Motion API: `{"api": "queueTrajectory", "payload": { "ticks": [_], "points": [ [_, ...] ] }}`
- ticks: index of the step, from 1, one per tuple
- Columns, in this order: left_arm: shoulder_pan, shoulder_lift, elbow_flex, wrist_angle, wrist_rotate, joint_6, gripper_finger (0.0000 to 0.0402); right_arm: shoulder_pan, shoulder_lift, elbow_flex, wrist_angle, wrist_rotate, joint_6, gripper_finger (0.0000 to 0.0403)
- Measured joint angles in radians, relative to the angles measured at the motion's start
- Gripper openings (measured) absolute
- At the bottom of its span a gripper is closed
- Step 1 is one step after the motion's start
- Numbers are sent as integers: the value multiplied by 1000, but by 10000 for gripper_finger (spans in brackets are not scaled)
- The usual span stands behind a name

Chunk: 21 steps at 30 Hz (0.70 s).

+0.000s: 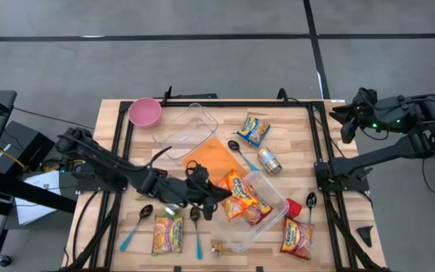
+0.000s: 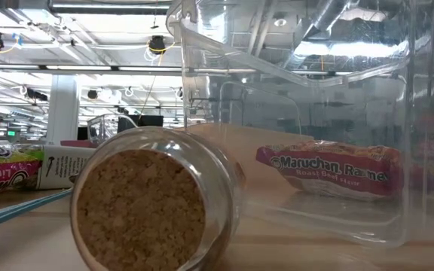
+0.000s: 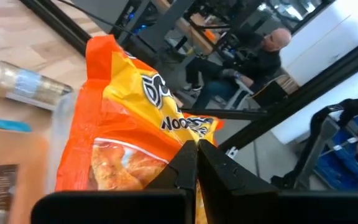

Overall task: Pick & Place Food Item
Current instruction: Put the orange noodle pack into the bottom transparent bin

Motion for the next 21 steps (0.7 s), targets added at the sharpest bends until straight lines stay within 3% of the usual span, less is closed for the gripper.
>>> {"api": "queueTrajectory", "payload": {
  "ticks": [9, 18, 21],
  "points": [
    [-11, 183, 138, 7, 31, -72, 0, 0, -1, 0, 0, 0, 0, 93],
    [-122, 211, 156, -117, -230, -273, 0, 0, -1, 0, -12, -1, 0, 93],
    [-143, 221, 156, -104, -266, -329, 0, 0, -1, 0, -11, -1, 0, 93]
  ]
}}
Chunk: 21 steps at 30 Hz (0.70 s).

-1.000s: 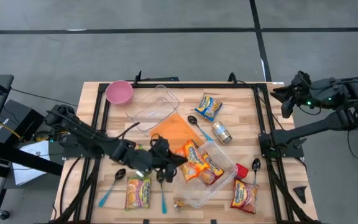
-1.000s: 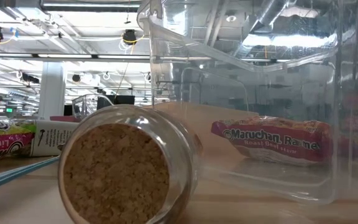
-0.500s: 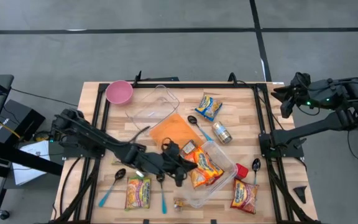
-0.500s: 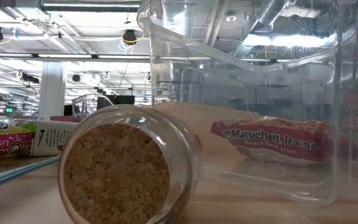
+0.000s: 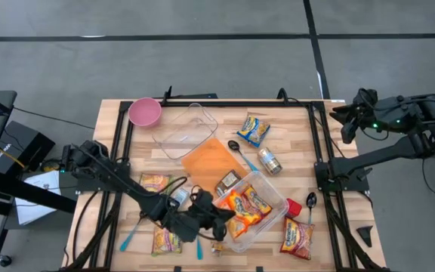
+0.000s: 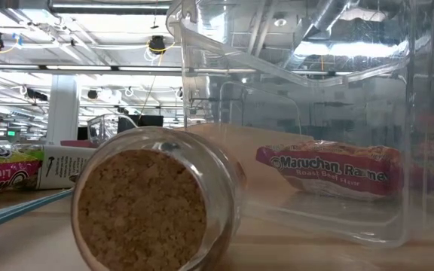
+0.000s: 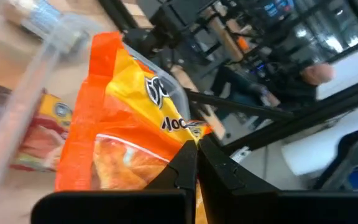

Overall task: Pick & Place Food Item
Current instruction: Put the orange noodle pack into the bottom transparent bin

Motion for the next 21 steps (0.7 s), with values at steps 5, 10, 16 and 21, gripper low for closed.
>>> {"api": "queueTrajectory", "payload": {
  "ticks": [5, 10, 16, 21],
  "points": [
    [-3, 23, -1, 19, -23, -14, 0, 0, -3, 0, 0, 0, 0, 93],
    [0, 62, 1, 69, -39, -17, 0, 0, -6, 0, 0, 1, 2, 93],
    [-5, 103, 2, 98, -42, -55, 0, 0, -6, 0, 0, 3, 8, 93],
    [-14, 104, 2, 78, -67, -56, 0, 0, -6, 0, 0, 4, 8, 93]
  ]
}}
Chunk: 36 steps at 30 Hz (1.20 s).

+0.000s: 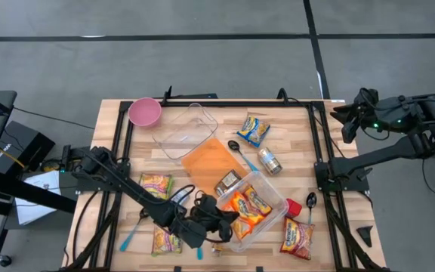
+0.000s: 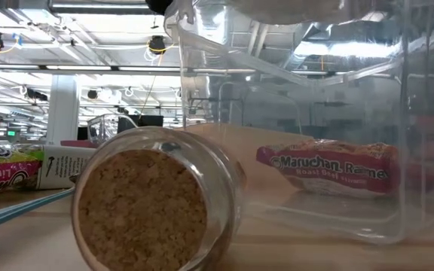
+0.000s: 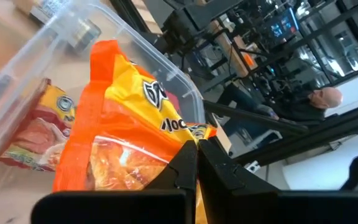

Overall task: Pick & Place Food Item
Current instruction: Put the orange noodle pack into the bottom transparent bin, then adjust the bottom bin

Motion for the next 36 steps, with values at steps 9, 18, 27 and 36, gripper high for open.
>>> {"api": "queueTrajectory", "payload": {
  "ticks": [9, 18, 27, 36],
  "points": [
    [-18, 5, -4, -75, 7, -85, 0, 0, 0, 0, 0, 0, 0, 93],
    [-20, 4, -4, -79, 5, -88, 0, 0, 0, 0, 0, 0, 0, 93],
    [-23, 4, -3, -68, 5, -119, 48, 0, 0, 0, 0, 0, 0, 93],
    [-23, 4, -3, -8, 2, -83, 125, 0, 0, 0, 0, 0, -5, 93]
  ]
}}
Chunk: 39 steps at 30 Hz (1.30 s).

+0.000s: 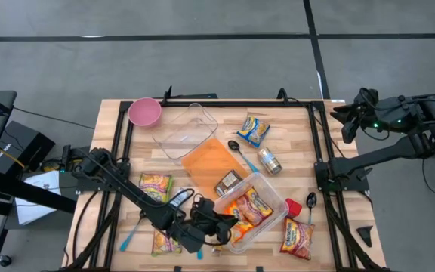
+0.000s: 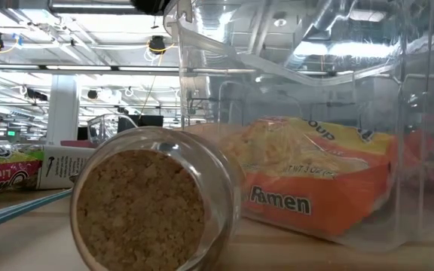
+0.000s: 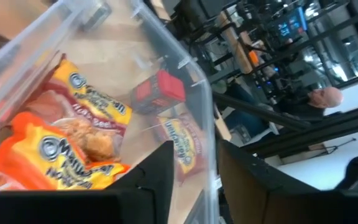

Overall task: Pick & Place Food Item
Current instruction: Adjust the bottom bin

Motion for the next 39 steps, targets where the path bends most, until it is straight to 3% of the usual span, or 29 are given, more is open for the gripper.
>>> {"api": "queueTrajectory", "payload": {
  "ticks": [7, 12, 15, 21, 27, 39],
  "points": [
    [0, -1, 0, 188, -7, 247, 135, 0, 0, 0, 0, 0, -3, 93],
    [-28, -49, 1, 178, 185, 374, 117, 0, 0, 0, 0, -5, -3, 93],
    [-59, -85, 2, 64, 316, 344, 91, 0, 0, 0, 0, -7, -3, 93],
    [-109, -98, 2, -143, 410, 149, 9, 0, 0, 0, 0, -8, -2, 93],
    [-88, -53, 1, -180, 454, 77, 1, 0, 0, 0, 0, -8, 9, 93],
    [-49, -27, -2, -200, 452, 86, 0, 0, 0, 0, -8, -6, 23, 93]
  ]
}}
